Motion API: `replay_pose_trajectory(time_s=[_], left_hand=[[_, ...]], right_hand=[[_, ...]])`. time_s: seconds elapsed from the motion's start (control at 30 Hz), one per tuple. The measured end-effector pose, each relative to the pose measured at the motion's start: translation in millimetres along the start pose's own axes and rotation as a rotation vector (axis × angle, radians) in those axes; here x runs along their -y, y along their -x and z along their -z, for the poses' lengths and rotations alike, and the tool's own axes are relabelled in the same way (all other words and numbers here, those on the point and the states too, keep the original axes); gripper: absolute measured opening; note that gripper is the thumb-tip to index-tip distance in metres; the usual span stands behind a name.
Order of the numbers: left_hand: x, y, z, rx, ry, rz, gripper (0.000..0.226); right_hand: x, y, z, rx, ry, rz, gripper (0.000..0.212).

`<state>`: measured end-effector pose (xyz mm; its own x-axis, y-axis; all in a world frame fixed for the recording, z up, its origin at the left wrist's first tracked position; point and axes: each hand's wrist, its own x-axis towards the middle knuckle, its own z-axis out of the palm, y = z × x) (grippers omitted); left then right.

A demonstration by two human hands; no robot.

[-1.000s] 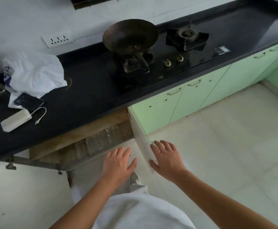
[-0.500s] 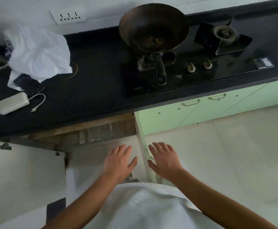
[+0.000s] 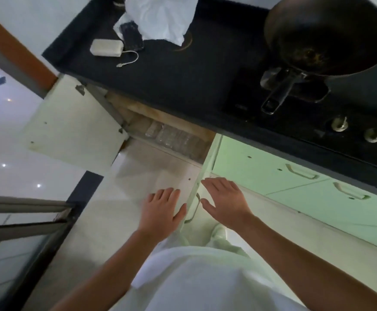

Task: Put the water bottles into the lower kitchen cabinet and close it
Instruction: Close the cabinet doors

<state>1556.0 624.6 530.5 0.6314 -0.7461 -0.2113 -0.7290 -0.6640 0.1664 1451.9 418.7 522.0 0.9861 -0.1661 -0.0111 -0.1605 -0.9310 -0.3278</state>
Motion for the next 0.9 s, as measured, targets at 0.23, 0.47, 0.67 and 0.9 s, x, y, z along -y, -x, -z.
replay_pose_trajectory(time_s=[0.23,0.47,0.67,0.9], left_hand=[[-20.3,34.9,-36.1,0.033,0.130,0.110,0.046],[-12.7,40.9,-64.6,0.096,0.262,0.097,0.053],[1.6,38.1,-62.5,0.105,0.415,0.150,0.046],[39.6,33.2,-60.3,0.053,0.470,0.157,0.040]], right_hand=[[3.2,10.3,-14.0,0.164,-0.037,0.011,0.058],[9.0,16.8,-40.9,0.316,-0.409,-0.333,0.050],[23.5,0.2,-55.0,0.179,-0.735,-0.678,0.038],[46.0,-28.4,-71.9,0.114,-0.982,-0.904,0.038]])
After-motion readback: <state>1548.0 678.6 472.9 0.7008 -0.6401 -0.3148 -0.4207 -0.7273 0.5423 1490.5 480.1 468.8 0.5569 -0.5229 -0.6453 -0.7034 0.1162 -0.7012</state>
